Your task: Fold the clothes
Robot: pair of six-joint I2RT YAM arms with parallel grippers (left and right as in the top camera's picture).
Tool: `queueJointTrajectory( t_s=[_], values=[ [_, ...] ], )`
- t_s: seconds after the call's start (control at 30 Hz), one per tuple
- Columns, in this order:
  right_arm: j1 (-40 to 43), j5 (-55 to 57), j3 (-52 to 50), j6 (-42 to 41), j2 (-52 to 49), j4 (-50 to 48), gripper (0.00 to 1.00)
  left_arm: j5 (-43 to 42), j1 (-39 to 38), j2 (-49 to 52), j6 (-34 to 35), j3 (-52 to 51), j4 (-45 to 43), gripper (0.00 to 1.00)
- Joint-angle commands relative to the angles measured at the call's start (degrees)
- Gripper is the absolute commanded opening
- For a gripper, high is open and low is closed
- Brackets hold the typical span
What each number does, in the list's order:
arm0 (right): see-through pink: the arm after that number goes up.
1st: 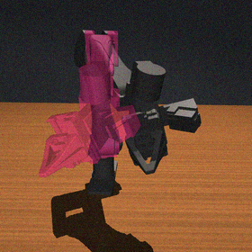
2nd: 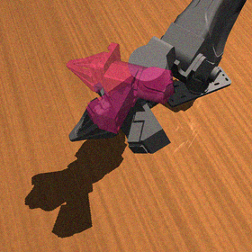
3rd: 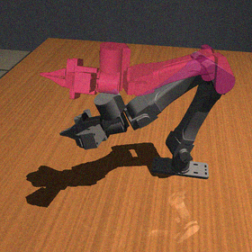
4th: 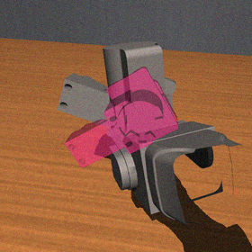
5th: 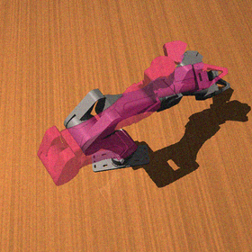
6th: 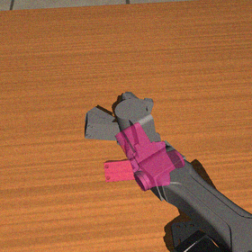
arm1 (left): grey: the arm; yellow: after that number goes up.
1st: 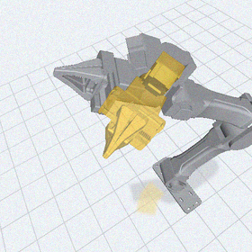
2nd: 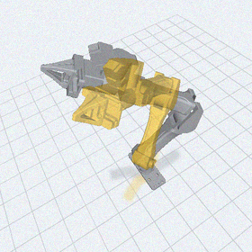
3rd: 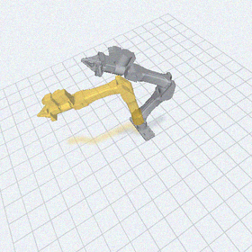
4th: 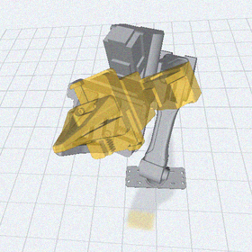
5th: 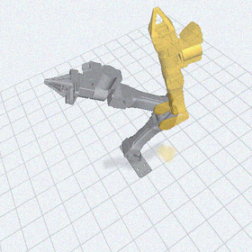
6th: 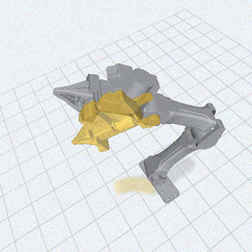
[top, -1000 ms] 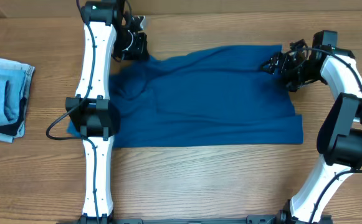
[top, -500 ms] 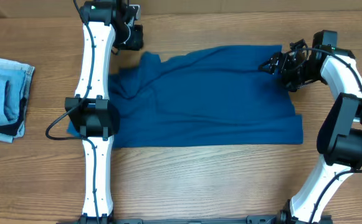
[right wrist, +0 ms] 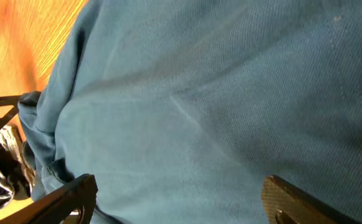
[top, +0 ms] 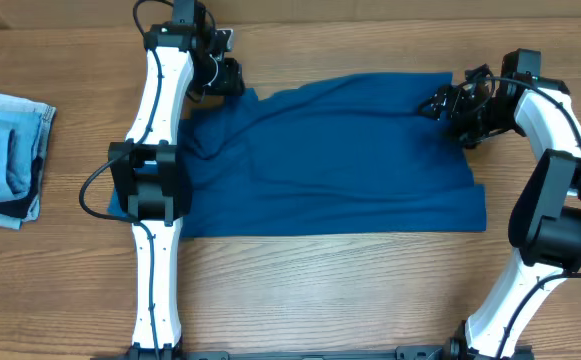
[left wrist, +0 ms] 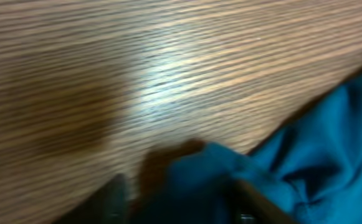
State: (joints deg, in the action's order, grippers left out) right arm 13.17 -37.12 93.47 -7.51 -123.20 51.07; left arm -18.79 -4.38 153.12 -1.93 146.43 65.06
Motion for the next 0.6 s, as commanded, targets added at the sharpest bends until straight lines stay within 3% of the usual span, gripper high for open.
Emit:
queueJointTrajectory(
  t_s=[0.0,0.07,0.27,0.47,0.57],
  values=[
    [0.04,-0.50,0.79,0.02,1.16,0.42,0.88,-6.75,0.17,-1.92,-0.72,0.04,-0.42,0.15],
    [0.04,-0.50,0.79,0.02,1.16,0.55,0.88,-8.55,0.20,-2.32,-0.68,1.53,1.46,0.04],
    [0.04,-0.50,0.79,0.02,1.16,0.48,0.88,-8.07,-0.26,-7.82,-0.87,6.01,12.37,0.04],
    [0.04,-0.50,0.79,0.02,1.16,0.50,0.88,-7.54,-5.35,-9.22,-0.37,5.95,27.54,0.04],
    [0.04,-0.50,0.79,0.02,1.16,0.46,0.88,-5.49,-8.46,-9.22,2.99,5.84,31.78,0.04]
  ],
)
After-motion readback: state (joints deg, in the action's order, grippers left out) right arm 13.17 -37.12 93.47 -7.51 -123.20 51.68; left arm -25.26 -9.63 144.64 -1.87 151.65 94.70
